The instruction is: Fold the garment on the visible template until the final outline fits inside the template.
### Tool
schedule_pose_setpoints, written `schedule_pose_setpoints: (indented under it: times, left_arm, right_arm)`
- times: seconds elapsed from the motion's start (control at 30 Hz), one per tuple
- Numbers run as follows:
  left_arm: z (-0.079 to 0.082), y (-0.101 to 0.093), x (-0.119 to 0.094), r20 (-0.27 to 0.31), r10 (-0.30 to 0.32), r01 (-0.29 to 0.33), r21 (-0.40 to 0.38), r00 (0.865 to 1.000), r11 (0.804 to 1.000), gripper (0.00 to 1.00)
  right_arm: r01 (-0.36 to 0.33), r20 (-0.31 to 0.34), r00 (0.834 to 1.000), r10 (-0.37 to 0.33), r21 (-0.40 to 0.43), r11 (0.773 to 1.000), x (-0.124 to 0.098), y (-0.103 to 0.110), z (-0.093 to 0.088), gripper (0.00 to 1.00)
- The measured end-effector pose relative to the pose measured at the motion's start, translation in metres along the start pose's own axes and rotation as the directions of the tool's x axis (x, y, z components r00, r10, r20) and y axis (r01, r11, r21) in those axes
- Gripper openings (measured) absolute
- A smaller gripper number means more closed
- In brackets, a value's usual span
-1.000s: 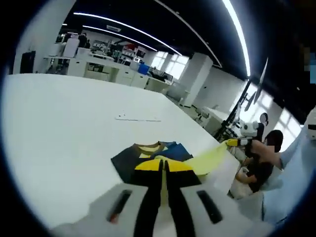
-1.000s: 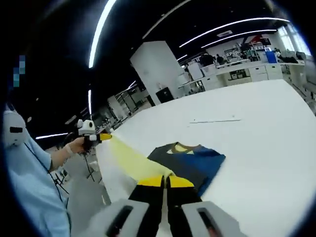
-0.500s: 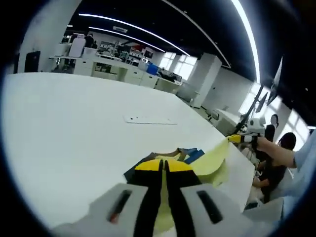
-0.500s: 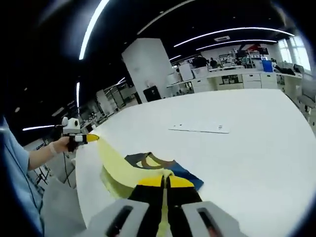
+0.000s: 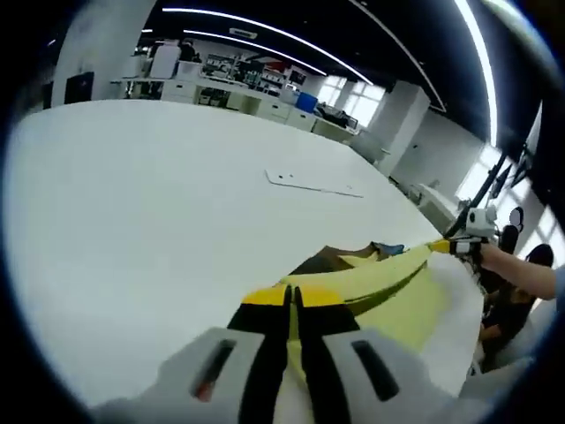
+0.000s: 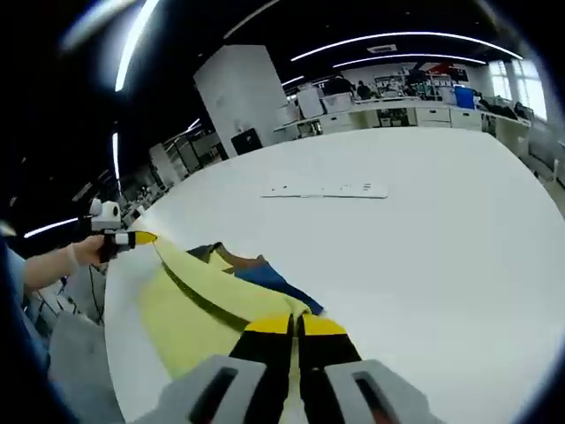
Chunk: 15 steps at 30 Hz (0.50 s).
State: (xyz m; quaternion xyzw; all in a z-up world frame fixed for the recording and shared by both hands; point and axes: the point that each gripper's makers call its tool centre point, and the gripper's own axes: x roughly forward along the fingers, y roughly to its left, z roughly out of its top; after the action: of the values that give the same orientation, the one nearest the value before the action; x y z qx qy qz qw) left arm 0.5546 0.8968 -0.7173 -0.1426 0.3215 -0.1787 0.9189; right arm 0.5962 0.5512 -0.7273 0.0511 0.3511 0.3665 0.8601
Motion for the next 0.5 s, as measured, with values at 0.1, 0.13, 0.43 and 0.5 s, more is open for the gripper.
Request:
schedule_pose_setpoints:
  times: [0.1, 0.13, 0.43, 0.5]
  left_arm:
    - [-0.008, 0.004, 0.007, -0.017, 0.009, -0.009, 0.007, 1.0, 1.0, 0.0]
    - [-0.011, 0.005, 0.008, -0.027, 0.01, -0.01, -0.009, 1.0, 1.0, 0.0]
    - [-0.013, 0.011, 0.012, -0.031, 0.014, -0.014, -0.016, 0.999, 1.0, 0.0]
    - [-0.014, 0.013, 0.013, -0.037, 0.017, -0.018, -0.009, 0.999, 1.0, 0.0]
  right_arm:
    - [0.019, -0.004, 1.0, -0.019, 0.022, 1.0, 0.004, -0.006, -0.004, 0.0]
    - [0.02, -0.005, 1.0, -0.02, 0.03, 0.999, 0.005, -0.007, -0.004, 0.0]
    - [0.025, -0.012, 1.0, -0.025, 0.051, 0.998, 0.009, -0.013, -0.006, 0.0]
    - [0.026, -0.013, 1.0, -0.026, 0.049, 0.998, 0.011, -0.014, -0.007, 0.0]
